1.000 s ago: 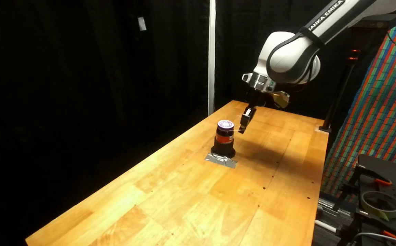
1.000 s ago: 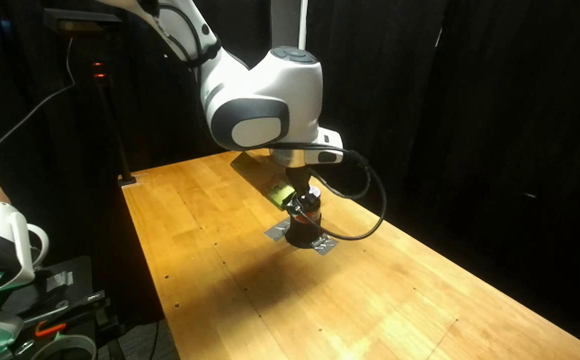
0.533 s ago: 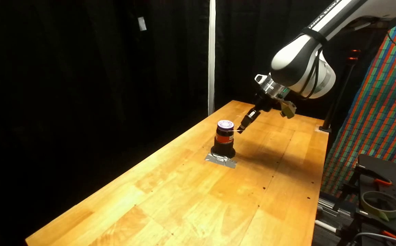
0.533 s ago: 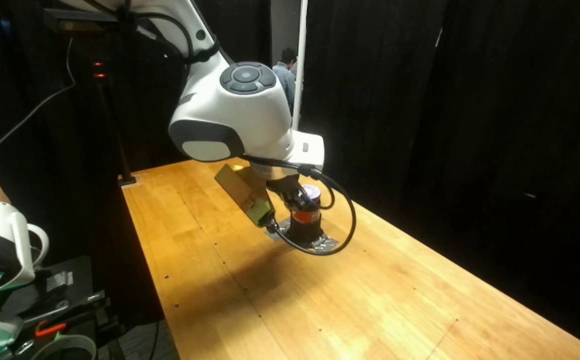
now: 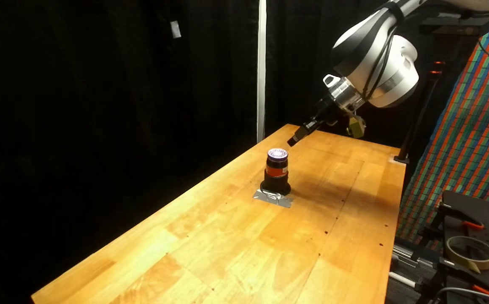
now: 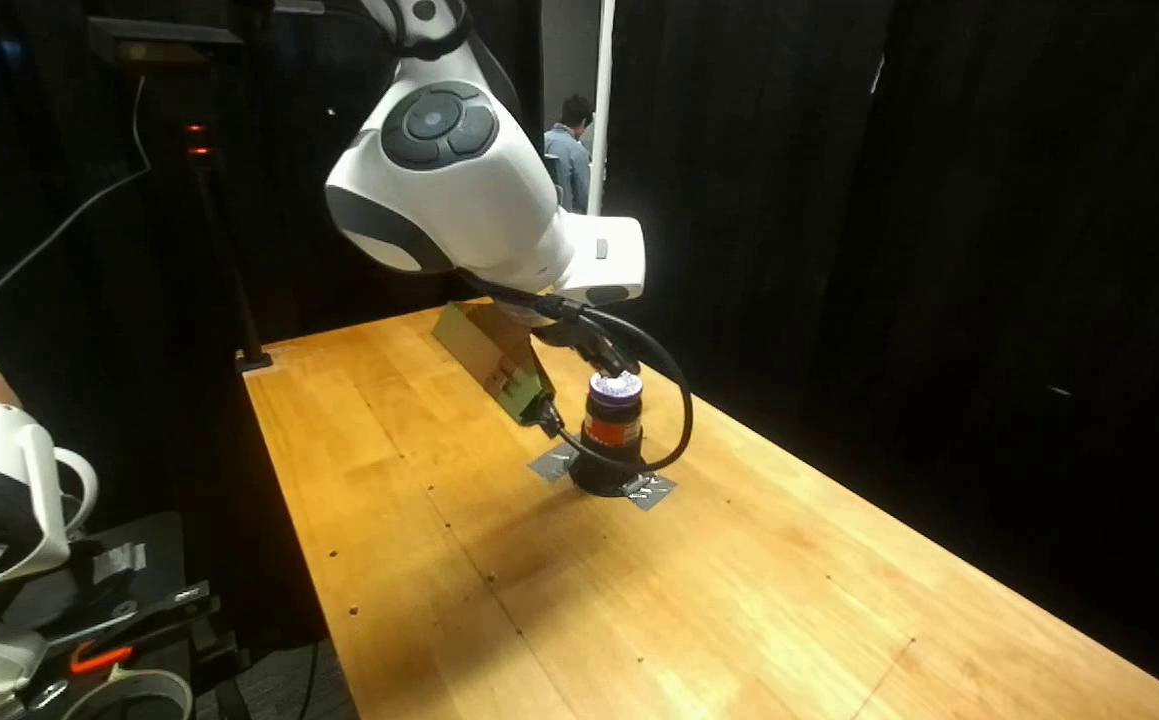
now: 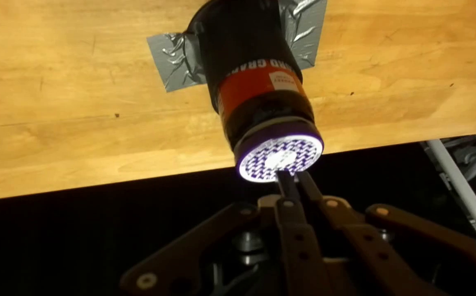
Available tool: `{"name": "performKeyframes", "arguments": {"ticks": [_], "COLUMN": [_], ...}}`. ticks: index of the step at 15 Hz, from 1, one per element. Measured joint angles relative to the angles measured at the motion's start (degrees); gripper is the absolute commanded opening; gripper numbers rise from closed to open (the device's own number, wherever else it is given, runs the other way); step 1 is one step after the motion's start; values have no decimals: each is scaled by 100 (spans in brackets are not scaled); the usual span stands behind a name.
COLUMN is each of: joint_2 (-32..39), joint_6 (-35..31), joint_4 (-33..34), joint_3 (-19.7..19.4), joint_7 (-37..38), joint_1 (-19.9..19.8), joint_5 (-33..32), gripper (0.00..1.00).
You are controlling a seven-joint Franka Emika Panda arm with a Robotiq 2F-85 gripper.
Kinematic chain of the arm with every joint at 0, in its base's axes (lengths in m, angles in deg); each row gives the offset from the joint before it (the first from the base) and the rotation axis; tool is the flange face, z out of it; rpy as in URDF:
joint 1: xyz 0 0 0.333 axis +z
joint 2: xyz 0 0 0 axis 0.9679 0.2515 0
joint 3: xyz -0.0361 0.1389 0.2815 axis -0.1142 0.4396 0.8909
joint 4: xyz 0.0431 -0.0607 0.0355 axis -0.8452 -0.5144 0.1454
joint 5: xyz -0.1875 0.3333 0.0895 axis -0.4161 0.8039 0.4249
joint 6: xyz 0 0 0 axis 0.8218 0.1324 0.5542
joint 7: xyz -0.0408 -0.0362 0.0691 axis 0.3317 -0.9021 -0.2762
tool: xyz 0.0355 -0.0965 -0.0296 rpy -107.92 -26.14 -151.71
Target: Place the elastic over the bottom of the cup
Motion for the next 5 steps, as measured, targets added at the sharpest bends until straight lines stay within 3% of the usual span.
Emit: {"name": "performKeyframes", "arguments": {"ticks": [1,2,3,5], "joint_2": [174,371,565,799], "joint_6": [-212,-416,-566,-613], "joint_4": [-3,-23,-66,-239], "joint_3": [373,706,962,1095], "joint_7": [-131,-204,-223,-224], "joint_1": [-349,-670,-937,-1199], "joint_5": [-23,-121,-239,-260], "gripper": [9,32,9,24]}}
